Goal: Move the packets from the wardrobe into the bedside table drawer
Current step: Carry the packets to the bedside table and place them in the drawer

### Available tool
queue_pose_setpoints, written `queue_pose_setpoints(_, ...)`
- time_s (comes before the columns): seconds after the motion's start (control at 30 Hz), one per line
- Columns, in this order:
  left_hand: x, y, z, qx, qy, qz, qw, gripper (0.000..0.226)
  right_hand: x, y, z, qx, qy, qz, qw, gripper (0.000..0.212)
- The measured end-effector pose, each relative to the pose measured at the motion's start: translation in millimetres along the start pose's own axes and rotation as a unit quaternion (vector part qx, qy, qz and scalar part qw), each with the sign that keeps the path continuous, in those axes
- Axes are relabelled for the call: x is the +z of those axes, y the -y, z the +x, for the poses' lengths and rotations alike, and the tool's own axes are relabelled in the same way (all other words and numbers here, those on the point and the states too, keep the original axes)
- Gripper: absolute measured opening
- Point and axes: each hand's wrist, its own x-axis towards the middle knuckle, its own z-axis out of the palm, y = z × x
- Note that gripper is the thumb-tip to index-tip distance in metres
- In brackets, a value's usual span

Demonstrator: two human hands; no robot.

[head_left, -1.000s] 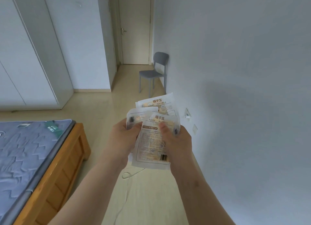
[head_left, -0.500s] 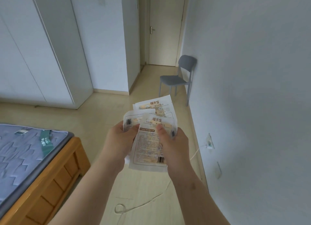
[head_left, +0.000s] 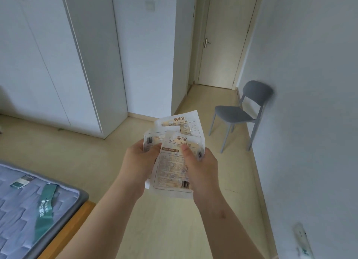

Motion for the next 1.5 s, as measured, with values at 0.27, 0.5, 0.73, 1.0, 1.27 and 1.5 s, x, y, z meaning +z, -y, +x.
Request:
queue_pose_setpoints(0.27, -4, -11, 163, -0.012, -0.051, -0.007, 0.999, 0.016, 74, 4, 162, 0.000, 0.057, 0.001, 0.998, 0.024)
queue_pose_setpoints(0.5, 14, -18, 341, 0.002, -0.120, -0.015, 0.993, 0.013, 137, 9, 349, -0.021, 0.123, -0.001, 0.992, 0.025)
queue_pose_setpoints(0.73, 35, -52, 517, -0.008, -0.167, -0.020, 0.986, 0.013, 196, 46, 528, -0.027, 0.163, -0.015, 0.986, 0.022)
queue_pose_setpoints(1.0, -2, -63, 684, -0.011, -0.233, -0.045, 0.971, 0.015, 305, 61, 670, -0.043, 0.214, -0.039, 0.975, 0.023)
queue_pose_setpoints(1.27, -98, -86, 824, -0.009, -0.311, -0.055, 0.949, 0.014, 464, 75, 773, -0.041, 0.290, -0.037, 0.955, 0.023)
queue_pose_setpoints(1.5, -205, -81, 903, -0.027, -0.429, -0.065, 0.900, 0.016, 618, 58, 819, -0.025, 0.396, -0.059, 0.916, 0.022)
